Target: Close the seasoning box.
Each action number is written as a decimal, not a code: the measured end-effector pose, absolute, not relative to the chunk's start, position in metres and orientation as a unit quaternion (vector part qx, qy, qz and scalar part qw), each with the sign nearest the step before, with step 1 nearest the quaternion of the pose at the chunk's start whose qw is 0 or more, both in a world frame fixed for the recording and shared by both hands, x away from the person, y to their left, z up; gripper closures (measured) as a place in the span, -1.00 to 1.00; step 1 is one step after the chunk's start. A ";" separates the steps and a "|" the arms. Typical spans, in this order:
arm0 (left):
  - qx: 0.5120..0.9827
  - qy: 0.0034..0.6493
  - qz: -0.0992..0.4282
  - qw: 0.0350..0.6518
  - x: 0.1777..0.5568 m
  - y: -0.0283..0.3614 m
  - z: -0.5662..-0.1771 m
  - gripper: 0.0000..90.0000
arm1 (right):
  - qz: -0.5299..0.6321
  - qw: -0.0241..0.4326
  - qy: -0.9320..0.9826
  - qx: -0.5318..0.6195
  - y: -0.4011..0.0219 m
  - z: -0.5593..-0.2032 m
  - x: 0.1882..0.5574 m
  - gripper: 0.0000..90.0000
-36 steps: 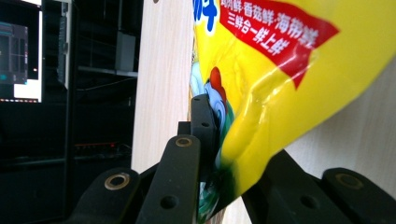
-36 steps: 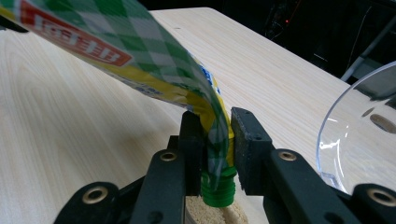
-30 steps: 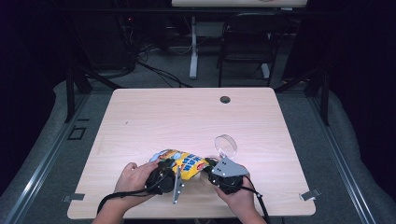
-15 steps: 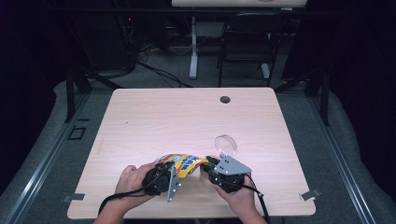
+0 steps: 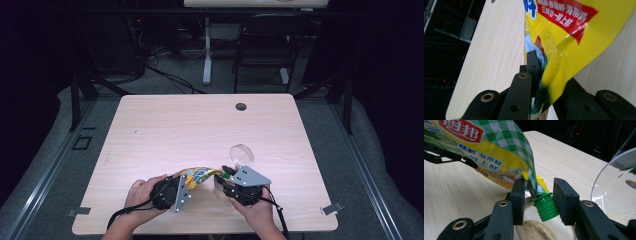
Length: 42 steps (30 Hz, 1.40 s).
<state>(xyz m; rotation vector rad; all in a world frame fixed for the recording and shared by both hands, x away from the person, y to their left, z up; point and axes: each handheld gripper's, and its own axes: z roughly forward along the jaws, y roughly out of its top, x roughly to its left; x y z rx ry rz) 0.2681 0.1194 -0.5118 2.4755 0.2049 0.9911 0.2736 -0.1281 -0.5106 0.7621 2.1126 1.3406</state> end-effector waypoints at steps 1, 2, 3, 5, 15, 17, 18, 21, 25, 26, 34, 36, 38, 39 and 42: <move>0.901 0.076 0.357 0.233 0.268 0.120 -0.513 0.95 | 0.495 0.260 0.780 0.282 -0.128 -0.510 0.274 0.38; 0.901 0.077 0.356 0.235 0.269 0.120 -0.513 0.95 | 0.495 0.261 0.780 0.282 -0.128 -0.510 0.274 0.38; 0.901 0.079 0.353 0.238 0.269 0.120 -0.514 0.95 | 0.496 0.259 0.780 0.281 -0.128 -0.511 0.274 0.37; 0.902 0.082 0.348 0.241 0.270 0.121 -0.515 0.95 | 0.496 0.260 0.780 0.280 -0.128 -0.511 0.273 0.37; 0.901 0.103 0.328 0.266 0.275 0.126 -0.517 0.94 | 0.495 0.259 0.779 0.283 -0.129 -0.511 0.274 0.36; 0.901 0.109 0.322 0.270 0.275 0.127 -0.518 0.93 | 0.497 0.259 0.778 0.285 -0.129 -0.511 0.274 0.35; 0.900 0.109 0.323 0.271 0.276 0.128 -0.517 0.93 | 0.497 0.259 0.778 0.285 -0.129 -0.511 0.274 0.35; 0.901 0.114 0.318 0.273 0.276 0.128 -0.518 0.93 | 0.496 0.259 0.778 0.284 -0.129 -0.511 0.274 0.35; 0.901 0.121 0.312 0.277 0.277 0.130 -0.518 0.93 | 0.495 0.258 0.779 0.284 -0.129 -0.511 0.274 0.35; 0.901 0.121 0.311 0.276 0.278 0.130 -0.518 0.93 | 0.495 0.258 0.779 0.284 -0.129 -0.511 0.274 0.35; 0.899 0.136 0.301 0.288 0.281 0.134 -0.519 0.94 | 0.501 0.264 0.773 0.287 -0.130 -0.511 0.273 0.27; 0.897 0.141 0.299 0.293 0.282 0.136 -0.519 0.94 | 0.501 0.263 0.772 0.288 -0.130 -0.511 0.274 0.25; 0.897 0.145 0.294 0.296 0.283 0.138 -0.518 0.94 | 0.499 0.263 0.773 0.290 -0.131 -0.511 0.274 0.24; 0.897 0.147 0.292 0.298 0.283 0.138 -0.518 0.94 | 0.499 0.262 0.773 0.291 -0.131 -0.512 0.274 0.23; 0.896 0.153 0.288 0.302 0.284 0.140 -0.519 0.94 | 0.499 0.261 0.774 0.291 -0.132 -0.512 0.275 0.22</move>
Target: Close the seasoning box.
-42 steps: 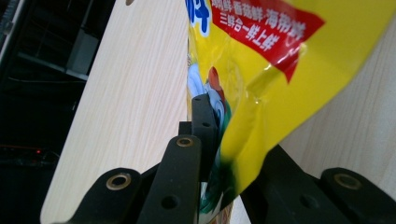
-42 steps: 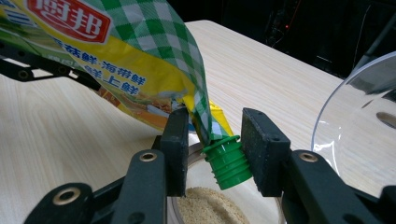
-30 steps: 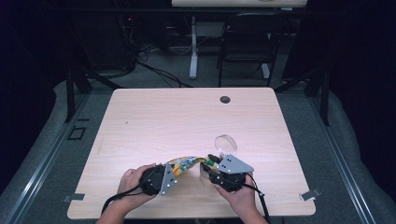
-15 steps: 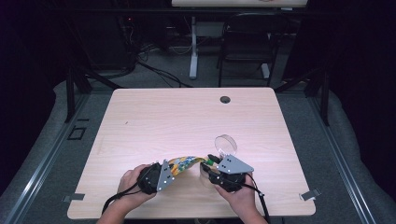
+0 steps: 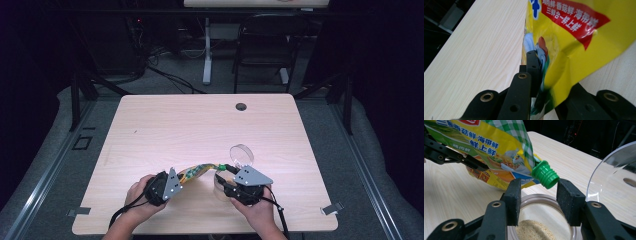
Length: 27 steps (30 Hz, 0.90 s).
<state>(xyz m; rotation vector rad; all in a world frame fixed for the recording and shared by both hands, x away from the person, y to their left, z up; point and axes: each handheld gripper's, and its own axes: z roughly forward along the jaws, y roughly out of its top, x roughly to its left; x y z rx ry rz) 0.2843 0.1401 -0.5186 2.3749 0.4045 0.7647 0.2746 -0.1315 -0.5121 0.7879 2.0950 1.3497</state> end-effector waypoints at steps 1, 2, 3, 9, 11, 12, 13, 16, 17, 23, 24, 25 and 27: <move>0.896 0.152 0.288 0.302 0.285 0.141 -0.518 0.94 | 0.499 0.261 0.773 0.291 -0.132 -0.512 0.275 0.21; 0.896 0.153 0.288 0.303 0.285 0.141 -0.519 0.94 | 0.499 0.260 0.773 0.291 -0.132 -0.512 0.275 0.21; 0.895 0.153 0.289 0.304 0.284 0.141 -0.519 0.94 | 0.502 0.260 0.771 0.292 -0.132 -0.512 0.275 0.21; 0.895 0.153 0.288 0.303 0.285 0.141 -0.519 0.94 | 0.504 0.257 0.770 0.295 -0.133 -0.512 0.275 0.19; 0.896 0.152 0.288 0.303 0.285 0.141 -0.519 0.94 | 0.505 0.257 0.769 0.295 -0.134 -0.512 0.275 0.18; 0.895 0.153 0.289 0.303 0.285 0.141 -0.519 0.94 | 0.506 0.257 0.768 0.296 -0.134 -0.512 0.275 0.18; 0.895 0.153 0.289 0.303 0.285 0.141 -0.519 0.94 | 0.504 0.257 0.769 0.296 -0.134 -0.512 0.275 0.18; 0.895 0.153 0.288 0.304 0.286 0.142 -0.519 0.94 | 0.504 0.257 0.769 0.297 -0.135 -0.512 0.276 0.17; 0.895 0.153 0.288 0.304 0.286 0.142 -0.519 0.94 | 0.505 0.257 0.768 0.298 -0.135 -0.512 0.276 0.17; 0.892 0.165 0.280 0.314 0.288 0.145 -0.520 0.94 | 0.508 0.259 0.764 0.302 -0.137 -0.512 0.276 0.17; 0.891 0.168 0.276 0.318 0.288 0.146 -0.520 0.94 | 0.508 0.259 0.764 0.302 -0.137 -0.512 0.276 0.16; 0.890 0.171 0.276 0.319 0.289 0.148 -0.520 0.94 | 0.508 0.259 0.764 0.302 -0.137 -0.512 0.276 0.16; 0.888 0.180 0.269 0.327 0.291 0.150 -0.520 0.94 | 0.506 0.260 0.765 0.302 -0.137 -0.512 0.276 0.16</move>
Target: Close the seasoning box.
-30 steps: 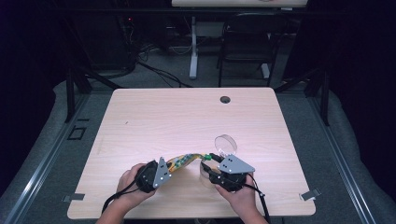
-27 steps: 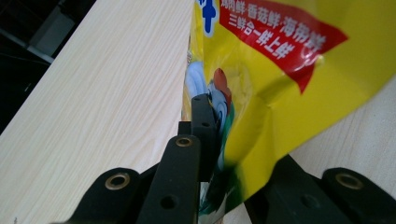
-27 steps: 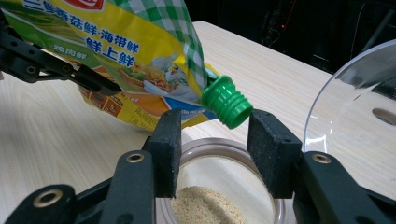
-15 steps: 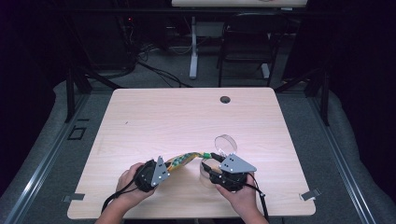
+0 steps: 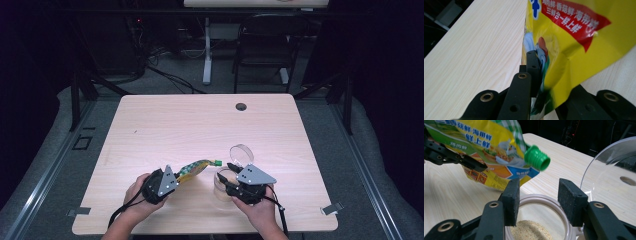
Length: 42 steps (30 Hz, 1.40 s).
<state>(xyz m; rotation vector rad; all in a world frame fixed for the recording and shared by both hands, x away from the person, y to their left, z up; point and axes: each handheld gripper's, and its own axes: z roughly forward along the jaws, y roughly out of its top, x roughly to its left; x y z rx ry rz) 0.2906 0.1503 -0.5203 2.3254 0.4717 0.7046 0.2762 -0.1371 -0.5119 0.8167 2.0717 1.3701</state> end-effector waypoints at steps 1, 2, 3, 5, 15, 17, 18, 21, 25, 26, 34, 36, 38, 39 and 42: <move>0.886 0.184 0.267 0.330 0.292 0.152 -0.521 0.94 | 0.506 0.260 0.765 0.301 -0.137 -0.512 0.276 0.16; 0.885 0.190 0.264 0.334 0.293 0.153 -0.521 0.94 | 0.506 0.261 0.765 0.301 -0.137 -0.512 0.276 0.16; 0.883 0.193 0.265 0.335 0.293 0.154 -0.522 0.94 | 0.506 0.260 0.765 0.301 -0.137 -0.512 0.276 0.16; 0.883 0.200 0.262 0.335 0.295 0.157 -0.523 0.93 | 0.507 0.260 0.765 0.302 -0.137 -0.512 0.276 0.16; 0.858 0.259 0.219 0.385 0.306 0.174 -0.528 0.93 | 0.507 0.260 0.764 0.304 -0.138 -0.512 0.276 0.16; 0.854 0.268 0.210 0.394 0.308 0.177 -0.529 0.93 | 0.506 0.260 0.765 0.304 -0.138 -0.512 0.276 0.16; 0.851 0.273 0.207 0.398 0.309 0.179 -0.529 0.92 | 0.506 0.259 0.765 0.303 -0.138 -0.512 0.276 0.16; 0.846 0.286 0.195 0.406 0.312 0.183 -0.530 0.92 | 0.506 0.258 0.765 0.304 -0.138 -0.512 0.276 0.16; 0.840 0.296 0.187 0.415 0.313 0.186 -0.532 0.90 | 0.507 0.257 0.764 0.305 -0.138 -0.512 0.276 0.16; 0.839 0.299 0.184 0.416 0.314 0.187 -0.532 0.90 | 0.507 0.257 0.764 0.305 -0.138 -0.512 0.276 0.16; 0.827 0.317 0.177 0.429 0.315 0.197 -0.533 0.80 | 0.507 0.257 0.764 0.306 -0.139 -0.513 0.276 0.16; 0.825 0.321 0.175 0.431 0.315 0.200 -0.532 0.78 | 0.507 0.256 0.764 0.306 -0.139 -0.513 0.277 0.16; 0.822 0.325 0.171 0.435 0.315 0.204 -0.532 0.77 | 0.507 0.257 0.764 0.306 -0.139 -0.513 0.277 0.16; 0.820 0.327 0.170 0.438 0.315 0.205 -0.533 0.77 | 0.507 0.256 0.764 0.306 -0.139 -0.513 0.277 0.16; 0.820 0.325 0.165 0.442 0.313 0.209 -0.532 0.75 | 0.509 0.255 0.763 0.306 -0.139 -0.513 0.277 0.16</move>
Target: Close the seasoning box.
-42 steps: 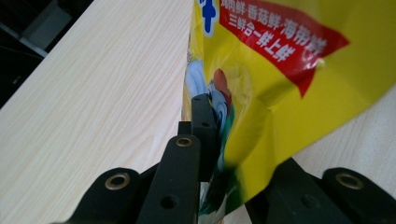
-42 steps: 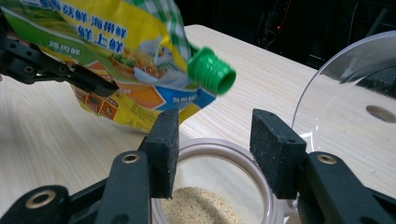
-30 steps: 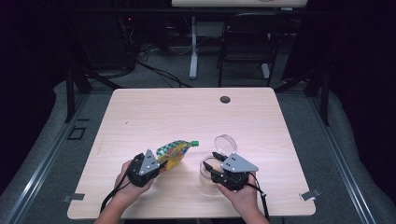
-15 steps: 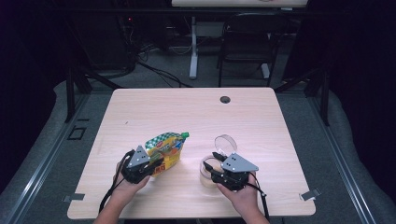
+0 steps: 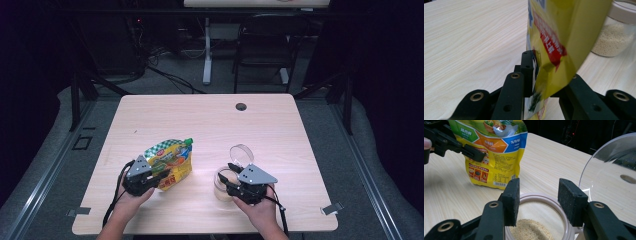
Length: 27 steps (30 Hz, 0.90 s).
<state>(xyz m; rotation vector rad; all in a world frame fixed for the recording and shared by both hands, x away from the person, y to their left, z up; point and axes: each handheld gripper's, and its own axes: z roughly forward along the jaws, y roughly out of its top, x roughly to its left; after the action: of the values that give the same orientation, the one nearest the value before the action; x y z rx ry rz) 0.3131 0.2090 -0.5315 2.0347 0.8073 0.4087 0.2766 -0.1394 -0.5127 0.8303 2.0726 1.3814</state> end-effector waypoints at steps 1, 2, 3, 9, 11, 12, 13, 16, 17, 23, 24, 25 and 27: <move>0.819 0.326 0.164 0.444 0.313 0.210 -0.531 0.73 | 0.507 0.256 0.764 0.307 -0.140 -0.512 0.276 0.16; 0.817 0.327 0.164 0.445 0.312 0.211 -0.531 0.73 | 0.509 0.255 0.762 0.308 -0.140 -0.512 0.276 0.16; 0.816 0.328 0.163 0.447 0.312 0.211 -0.531 0.72 | 0.509 0.255 0.762 0.308 -0.140 -0.512 0.276 0.16; 0.811 0.335 0.156 0.454 0.311 0.217 -0.529 0.62 | 0.508 0.256 0.762 0.309 -0.141 -0.512 0.276 0.16; 0.810 0.336 0.154 0.456 0.311 0.219 -0.530 0.61 | 0.509 0.256 0.762 0.309 -0.141 -0.512 0.276 0.16; 0.809 0.336 0.154 0.457 0.310 0.219 -0.530 0.60 | 0.508 0.256 0.762 0.309 -0.141 -0.512 0.276 0.16; 0.808 0.337 0.154 0.458 0.310 0.220 -0.530 0.59 | 0.507 0.256 0.763 0.308 -0.141 -0.512 0.276 0.16; 0.807 0.340 0.149 0.459 0.310 0.221 -0.530 0.55 | 0.508 0.255 0.762 0.309 -0.140 -0.512 0.276 0.16; 0.806 0.341 0.149 0.461 0.310 0.222 -0.530 0.53 | 0.508 0.255 0.762 0.309 -0.140 -0.512 0.276 0.16; 0.809 0.337 0.139 0.461 0.308 0.224 -0.530 0.45 | 0.507 0.256 0.763 0.309 -0.141 -0.512 0.276 0.15; 0.808 0.338 0.139 0.463 0.307 0.224 -0.530 0.43 | 0.507 0.255 0.763 0.309 -0.141 -0.512 0.277 0.15; 0.807 0.339 0.139 0.462 0.307 0.225 -0.530 0.40 | 0.508 0.255 0.762 0.310 -0.141 -0.512 0.277 0.15; 0.803 0.341 0.140 0.468 0.306 0.226 -0.530 0.36 | 0.509 0.255 0.762 0.309 -0.141 -0.512 0.277 0.15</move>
<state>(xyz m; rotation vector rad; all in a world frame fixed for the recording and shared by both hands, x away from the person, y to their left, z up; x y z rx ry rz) 0.3061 0.2259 -0.5298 1.9710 0.8364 0.3429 0.2765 -0.1414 -0.5121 0.8398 2.0681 1.3831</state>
